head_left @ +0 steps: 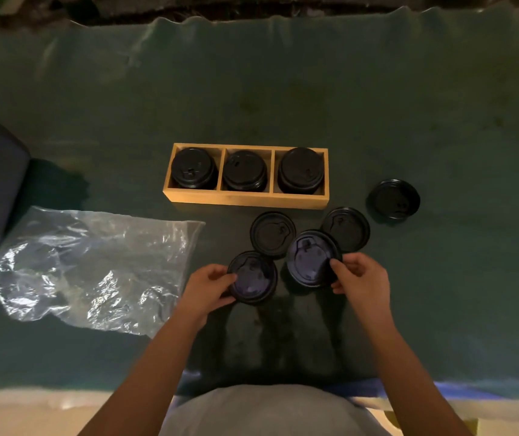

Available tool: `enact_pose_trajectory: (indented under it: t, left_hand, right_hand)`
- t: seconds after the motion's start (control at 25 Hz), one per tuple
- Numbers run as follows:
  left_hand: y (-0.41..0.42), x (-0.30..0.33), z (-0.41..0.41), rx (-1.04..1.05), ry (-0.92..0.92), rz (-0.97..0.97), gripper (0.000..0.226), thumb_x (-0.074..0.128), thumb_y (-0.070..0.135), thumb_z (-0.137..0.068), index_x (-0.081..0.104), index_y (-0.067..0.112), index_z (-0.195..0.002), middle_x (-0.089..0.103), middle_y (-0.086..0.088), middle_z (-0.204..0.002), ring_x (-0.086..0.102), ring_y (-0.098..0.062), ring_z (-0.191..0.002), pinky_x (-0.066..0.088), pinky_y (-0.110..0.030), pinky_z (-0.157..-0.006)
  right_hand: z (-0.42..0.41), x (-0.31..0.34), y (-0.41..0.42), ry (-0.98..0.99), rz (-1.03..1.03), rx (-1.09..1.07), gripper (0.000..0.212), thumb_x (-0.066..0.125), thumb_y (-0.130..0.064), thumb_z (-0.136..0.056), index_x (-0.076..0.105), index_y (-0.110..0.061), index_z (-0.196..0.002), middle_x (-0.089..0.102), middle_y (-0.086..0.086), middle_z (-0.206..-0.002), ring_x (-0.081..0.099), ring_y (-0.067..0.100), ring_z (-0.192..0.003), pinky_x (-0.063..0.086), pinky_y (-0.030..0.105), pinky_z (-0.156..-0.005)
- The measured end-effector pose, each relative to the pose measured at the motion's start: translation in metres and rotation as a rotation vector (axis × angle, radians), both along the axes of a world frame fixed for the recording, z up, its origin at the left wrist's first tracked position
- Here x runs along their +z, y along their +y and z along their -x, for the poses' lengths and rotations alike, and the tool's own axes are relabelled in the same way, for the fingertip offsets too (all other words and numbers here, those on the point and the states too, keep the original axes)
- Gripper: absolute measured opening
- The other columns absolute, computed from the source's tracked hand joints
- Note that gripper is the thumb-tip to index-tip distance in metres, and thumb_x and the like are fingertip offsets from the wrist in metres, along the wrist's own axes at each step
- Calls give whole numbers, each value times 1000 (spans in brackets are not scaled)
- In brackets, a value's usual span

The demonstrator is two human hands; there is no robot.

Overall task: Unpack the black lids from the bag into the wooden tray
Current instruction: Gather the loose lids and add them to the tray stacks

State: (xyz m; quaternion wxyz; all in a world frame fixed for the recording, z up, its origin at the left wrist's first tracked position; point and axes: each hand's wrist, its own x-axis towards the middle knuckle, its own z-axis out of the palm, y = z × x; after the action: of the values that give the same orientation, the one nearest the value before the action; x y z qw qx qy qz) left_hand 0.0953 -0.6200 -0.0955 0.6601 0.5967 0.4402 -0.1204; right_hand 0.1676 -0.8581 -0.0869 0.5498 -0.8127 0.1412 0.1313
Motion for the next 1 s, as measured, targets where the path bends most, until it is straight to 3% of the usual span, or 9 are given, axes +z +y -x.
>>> enact_pose_trajectory:
  t: [0.16, 0.24, 0.4, 0.52, 0.6, 0.68, 0.8, 0.92, 1.0]
  left_hand:
    - [-11, 17, -2, 0, -169, 255, 8, 58, 11, -87, 62, 17, -91, 68, -5, -91, 70, -16, -76, 57, -30, -62]
    - [-14, 23, -3, -42, -260, 338, 24, 60, 20, -84, 60, 24, -108, 73, 0, -93, 71, -16, -83, 57, -31, -65]
    - [-15, 17, -1, -106, -277, 241, 33, 56, 17, -88, 56, 29, -118, 68, 0, -111, 68, -18, -98, 57, -30, -67]
    - [-7, 5, 7, 18, -244, 271, 28, 49, 14, -92, 59, 33, -111, 66, -2, -113, 67, -20, -100, 59, -33, -68]
    - [-4, -2, 13, 97, -208, 284, 27, 47, 14, -93, 60, 33, -107, 66, -2, -112, 67, -20, -96, 59, -34, -66]
    - [-1, -9, 18, 163, -168, 284, 26, 46, 14, -94, 61, 33, -103, 67, -1, -108, 68, -19, -92, 58, -35, -63]
    - [0, -15, 23, 203, -120, 275, 23, 45, 18, -95, 61, 33, -102, 67, -1, -107, 67, -20, -93, 58, -36, -63]
    - [0, -17, 18, 181, -97, 294, 23, 43, 35, -94, 64, 35, -103, 69, 1, -108, 68, -18, -96, 58, -34, -64]
    - [-3, -16, 11, 170, -94, 326, 26, 41, 43, -93, 67, 39, -98, 71, 6, -104, 66, -16, -99, 57, -35, -65]
  right_hand:
    - [5, 11, 25, -23, -24, 109, 22, 68, -11, -81, 57, -23, -65, 62, -1, -57, 55, 4, -37, 46, 16, -39]
    - [6, 10, 38, -30, 59, 174, 24, 67, -12, -81, 54, -22, -64, 62, -2, -58, 54, 3, -34, 45, 15, -39]
    - [3, 4, 58, -19, 27, 289, 16, 66, -23, -82, 55, -24, -70, 62, -1, -64, 55, 5, -37, 46, 18, -37]
    - [-25, -5, 64, -25, 111, 204, 20, 61, -37, -84, 60, -18, -91, 67, 3, -81, 63, 14, -55, 56, 34, -55]
    - [-46, -15, 69, -16, 281, 251, 31, 62, -31, -85, 59, -8, -104, 68, 10, -91, 65, 25, -79, 55, 40, -74]
    - [-57, -22, 73, -3, 394, 325, 27, 62, -21, -84, 59, -3, -105, 68, 15, -96, 63, 30, -91, 52, 37, -78]
    - [-57, -22, 69, -1, 328, 234, 11, 60, -14, -84, 63, -5, -89, 70, 12, -81, 67, 26, -76, 55, 38, -72]
    - [-46, -17, 56, -2, 128, 152, 7, 64, -13, -82, 62, -13, -75, 65, 1, -62, 60, 5, -44, 52, 20, -47]
    - [-35, -13, 57, 3, 65, 171, 10, 64, -12, -82, 62, -15, -73, 63, 1, -59, 55, 1, -36, 44, 13, -38]
